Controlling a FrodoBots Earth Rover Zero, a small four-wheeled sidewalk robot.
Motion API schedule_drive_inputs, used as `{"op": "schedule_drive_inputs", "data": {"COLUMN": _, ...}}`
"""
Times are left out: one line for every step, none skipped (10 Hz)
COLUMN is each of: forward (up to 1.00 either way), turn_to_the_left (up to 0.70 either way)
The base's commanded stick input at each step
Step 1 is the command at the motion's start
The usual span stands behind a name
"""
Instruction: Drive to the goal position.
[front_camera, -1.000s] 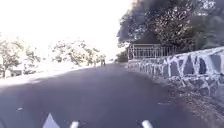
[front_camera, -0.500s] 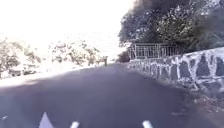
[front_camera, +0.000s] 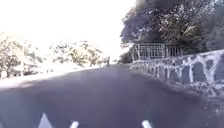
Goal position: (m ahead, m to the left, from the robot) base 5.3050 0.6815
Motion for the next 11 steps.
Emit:
{"op": "schedule_drive_inputs", "data": {"forward": 0.70, "turn_to_the_left": 0.00}}
{"op": "schedule_drive_inputs", "data": {"forward": 0.70, "turn_to_the_left": 0.00}}
{"op": "schedule_drive_inputs", "data": {"forward": 0.70, "turn_to_the_left": 0.00}}
{"op": "schedule_drive_inputs", "data": {"forward": 0.70, "turn_to_the_left": 0.00}}
{"op": "schedule_drive_inputs", "data": {"forward": 0.70, "turn_to_the_left": 0.00}}
{"op": "schedule_drive_inputs", "data": {"forward": 0.70, "turn_to_the_left": 0.00}}
{"op": "schedule_drive_inputs", "data": {"forward": 0.70, "turn_to_the_left": 0.00}}
{"op": "schedule_drive_inputs", "data": {"forward": 0.70, "turn_to_the_left": 0.00}}
{"op": "schedule_drive_inputs", "data": {"forward": 0.70, "turn_to_the_left": 0.00}}
{"op": "schedule_drive_inputs", "data": {"forward": 0.70, "turn_to_the_left": 0.00}}
{"op": "schedule_drive_inputs", "data": {"forward": 0.70, "turn_to_the_left": 0.00}}
